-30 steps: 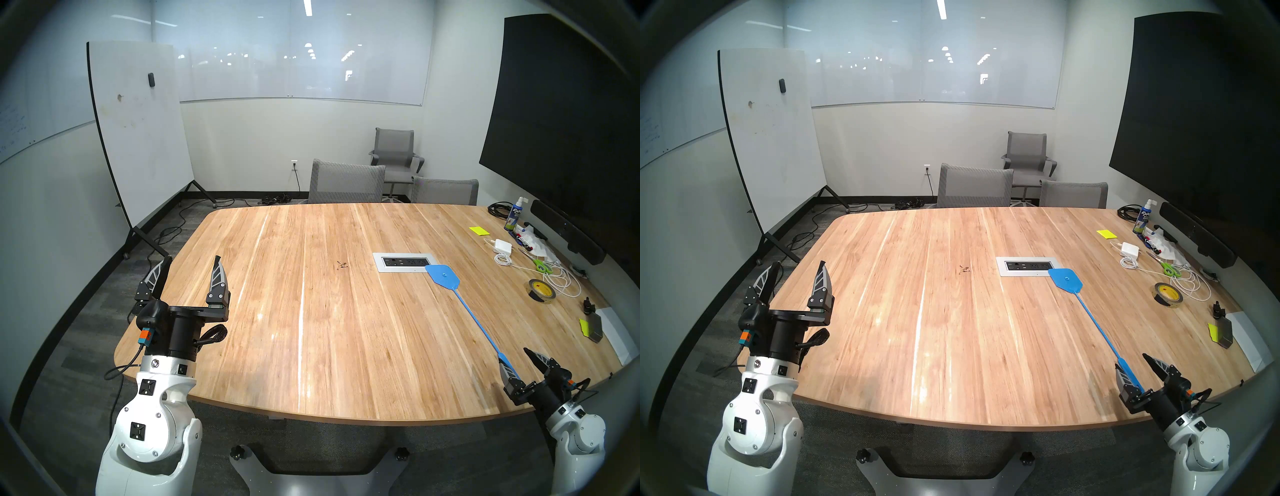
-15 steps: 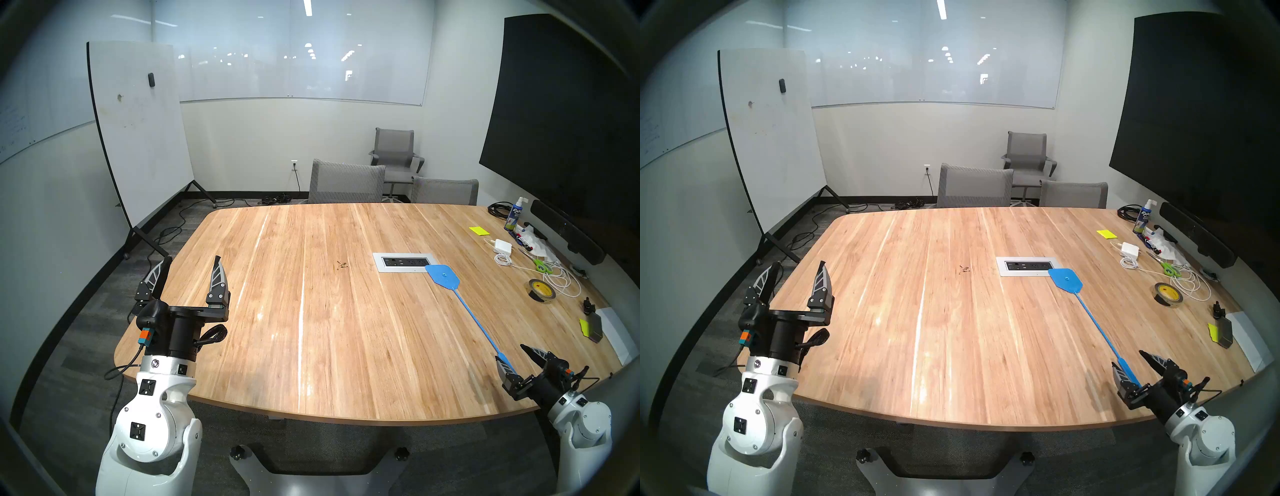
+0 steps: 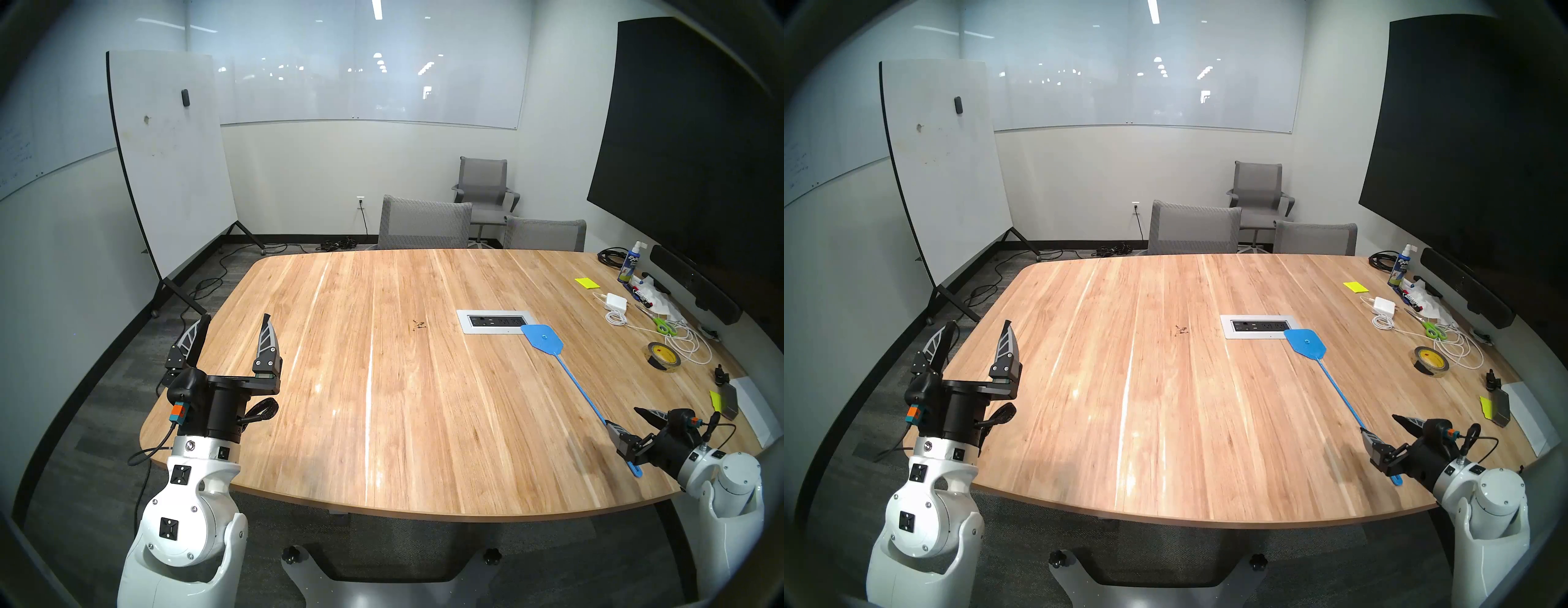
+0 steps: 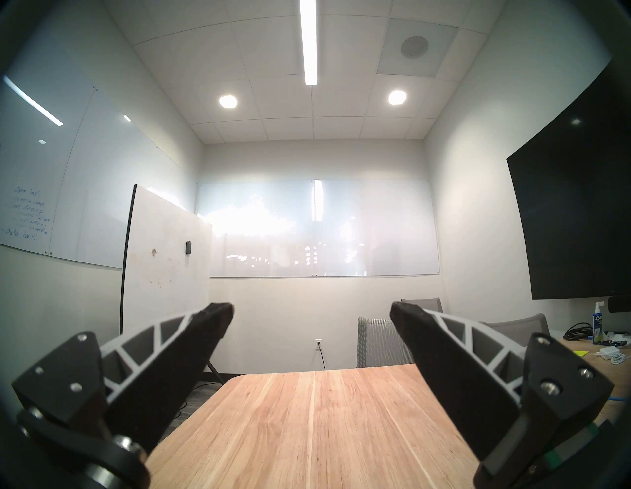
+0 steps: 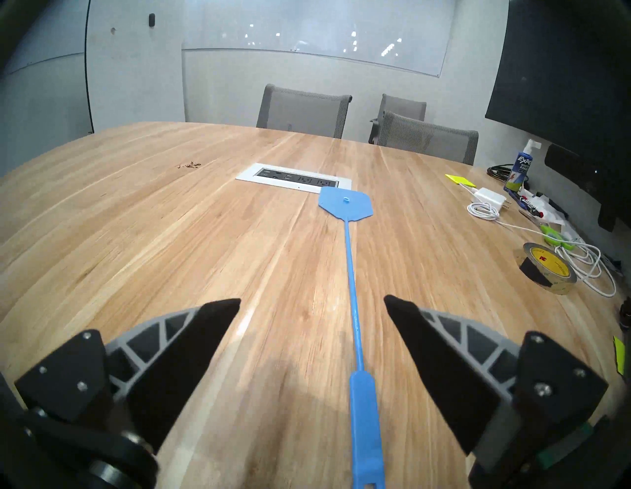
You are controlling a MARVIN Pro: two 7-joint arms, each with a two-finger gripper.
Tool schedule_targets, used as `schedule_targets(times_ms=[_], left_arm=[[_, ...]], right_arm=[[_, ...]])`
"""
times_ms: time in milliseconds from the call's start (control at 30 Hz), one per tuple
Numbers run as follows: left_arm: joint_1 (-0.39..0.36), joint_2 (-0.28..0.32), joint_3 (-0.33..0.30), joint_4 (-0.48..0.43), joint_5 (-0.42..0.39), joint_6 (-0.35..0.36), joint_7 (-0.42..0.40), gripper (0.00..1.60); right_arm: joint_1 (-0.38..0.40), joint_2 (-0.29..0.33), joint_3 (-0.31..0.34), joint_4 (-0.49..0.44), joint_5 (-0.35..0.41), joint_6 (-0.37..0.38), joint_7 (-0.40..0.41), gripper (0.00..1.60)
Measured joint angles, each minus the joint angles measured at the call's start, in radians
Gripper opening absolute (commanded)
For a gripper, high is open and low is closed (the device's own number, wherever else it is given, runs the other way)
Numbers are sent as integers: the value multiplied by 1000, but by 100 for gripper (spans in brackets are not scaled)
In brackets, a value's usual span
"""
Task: Swat a bug on table
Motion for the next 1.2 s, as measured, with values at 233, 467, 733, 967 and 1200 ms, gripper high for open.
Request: schedule_targets(times_ms=[233, 467, 733, 967, 1200], left_arm=[[0, 0, 0, 0, 0, 0, 0, 160], [0, 0, 0, 0, 0, 0, 0, 160], [0, 0, 0, 0, 0, 0, 0, 160], [0, 0, 0, 1, 0, 0, 0, 160], [0, 0, 0, 1, 0, 0, 0, 160]], right_arm=[[61, 61, -20, 36, 19, 126, 22, 160], [121, 125, -69, 80, 24, 227, 47, 160], [195, 184, -147, 132, 22, 309, 61, 160], [264, 224, -220, 174, 22, 346, 21, 160], [335, 262, -296, 215, 22, 366, -58, 160]])
